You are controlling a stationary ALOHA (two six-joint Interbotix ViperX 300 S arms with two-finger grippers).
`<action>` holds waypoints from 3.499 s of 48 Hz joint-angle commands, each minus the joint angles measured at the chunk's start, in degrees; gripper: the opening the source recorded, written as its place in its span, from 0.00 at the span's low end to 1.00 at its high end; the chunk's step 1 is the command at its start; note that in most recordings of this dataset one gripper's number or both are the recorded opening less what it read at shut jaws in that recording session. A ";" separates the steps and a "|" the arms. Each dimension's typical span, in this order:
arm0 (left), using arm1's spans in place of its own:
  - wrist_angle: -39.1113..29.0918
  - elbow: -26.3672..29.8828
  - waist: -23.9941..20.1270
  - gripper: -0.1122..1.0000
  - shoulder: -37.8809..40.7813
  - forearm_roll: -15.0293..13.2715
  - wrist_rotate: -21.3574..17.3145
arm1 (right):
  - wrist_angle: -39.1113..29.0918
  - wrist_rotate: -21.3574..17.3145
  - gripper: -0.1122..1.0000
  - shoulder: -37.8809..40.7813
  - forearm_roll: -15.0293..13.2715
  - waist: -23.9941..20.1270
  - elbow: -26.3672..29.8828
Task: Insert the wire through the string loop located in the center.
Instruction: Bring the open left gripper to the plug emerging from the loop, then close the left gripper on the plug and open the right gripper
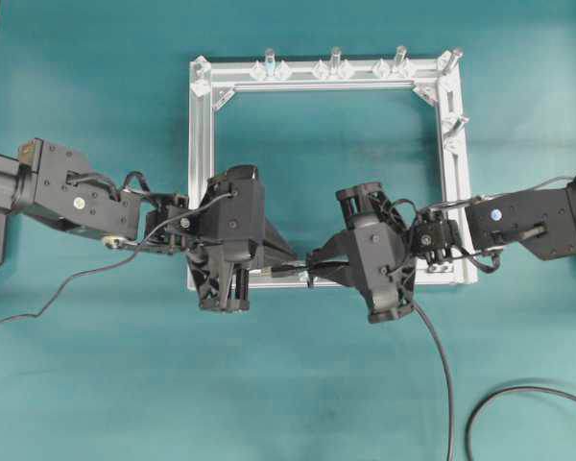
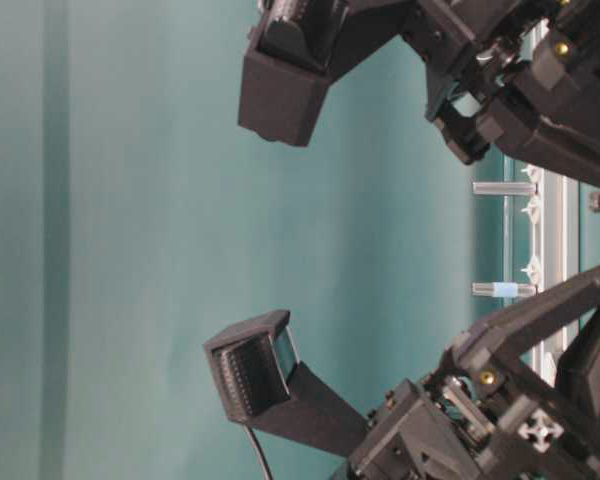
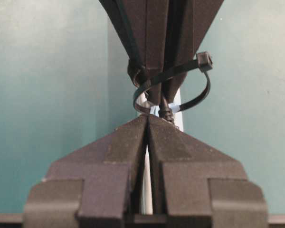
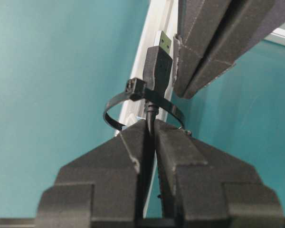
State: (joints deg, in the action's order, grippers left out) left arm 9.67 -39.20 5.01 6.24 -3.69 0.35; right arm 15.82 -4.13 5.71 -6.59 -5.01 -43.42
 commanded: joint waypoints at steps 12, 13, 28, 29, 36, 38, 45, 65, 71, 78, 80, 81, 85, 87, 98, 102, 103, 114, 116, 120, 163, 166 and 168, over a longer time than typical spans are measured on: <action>0.00 1.41 1.49 0.10 -0.97 0.18 -0.26 | 0.62 -0.09 0.16 -0.88 0.00 0.09 1.05; -0.09 1.49 1.67 0.10 -0.97 0.18 -0.26 | 0.53 -0.09 0.16 -0.79 0.00 0.09 1.05; -0.44 1.67 2.90 0.48 -0.88 0.18 0.00 | 0.53 -0.09 0.16 -0.88 0.00 0.09 1.14; -0.44 1.67 2.99 0.53 -0.79 0.18 0.00 | 0.53 -0.09 0.16 -0.79 -0.09 0.00 1.14; -0.44 2.02 2.72 0.82 -0.35 0.18 -0.09 | 0.53 -0.09 0.16 -0.88 0.00 0.00 1.23; -0.44 2.20 2.55 0.87 -0.18 0.18 -0.18 | 0.53 -0.09 0.16 -0.79 -0.09 0.00 1.32; -0.44 2.81 2.11 0.88 0.44 0.18 -0.26 | 0.53 -0.09 0.16 -0.79 0.00 0.00 1.32; -0.35 3.96 1.41 0.87 3.52 0.18 -0.26 | 1.23 -0.09 0.16 -0.79 0.00 0.00 1.23; -0.44 4.92 1.41 0.87 5.10 0.18 -0.26 | 1.23 -0.09 0.16 -0.88 -0.09 0.00 1.32; -0.44 4.83 1.41 0.86 5.10 0.18 -0.26 | 1.23 -0.18 0.16 -0.88 0.00 0.00 1.32; -0.44 4.66 1.41 0.85 5.01 0.18 -0.26 | 1.23 -0.18 0.16 -0.88 0.00 0.09 1.32; -0.53 4.57 1.41 0.84 4.92 0.18 -0.26 | 1.23 -0.18 0.16 -0.88 0.00 0.00 1.32; -0.70 4.31 1.41 0.75 4.57 0.18 -0.26 | 1.23 -0.18 0.16 -0.88 -0.09 0.00 1.23; -0.79 4.22 1.41 0.67 4.39 0.18 -0.26 | 1.23 -0.18 0.16 -0.88 -0.09 0.00 1.23; -4.31 4.92 1.41 0.33 3.34 0.18 -0.09 | 1.23 -0.18 0.16 -0.88 -0.09 0.09 1.23; -5.10 5.10 1.41 0.24 3.16 0.18 -0.18 | 1.23 -0.18 0.16 -0.88 0.00 0.00 1.14; -5.10 5.10 1.41 0.24 3.16 0.18 -0.18 | 1.23 -0.18 0.16 -0.88 -0.09 0.00 1.23; -5.10 5.19 1.49 0.24 3.16 0.18 -0.18 | 2.02 -0.18 0.16 -0.88 -0.09 0.00 1.05; -5.10 5.19 1.49 0.24 3.16 0.18 -0.09 | 2.11 -0.18 0.16 -0.88 -0.09 0.00 0.97; -5.10 5.19 1.49 0.24 3.16 0.18 -0.09 | 2.20 -0.26 0.16 -0.88 -0.09 -0.09 0.88; -6.33 6.06 1.93 0.24 3.16 0.18 0.18 | 1.58 -0.44 0.16 -1.23 0.00 -0.44 -0.26; -6.33 6.06 1.93 0.24 3.16 0.18 0.18 | 1.49 -0.44 0.17 -1.32 0.00 -0.35 -0.26; -6.42 6.06 1.93 0.24 3.16 0.18 0.26 | 1.49 -0.53 0.24 -1.32 0.00 -0.44 -0.26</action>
State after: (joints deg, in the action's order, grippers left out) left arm 3.16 -34.19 6.59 11.34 -3.69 0.44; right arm 17.23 -4.57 5.71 -6.50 -5.36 -43.95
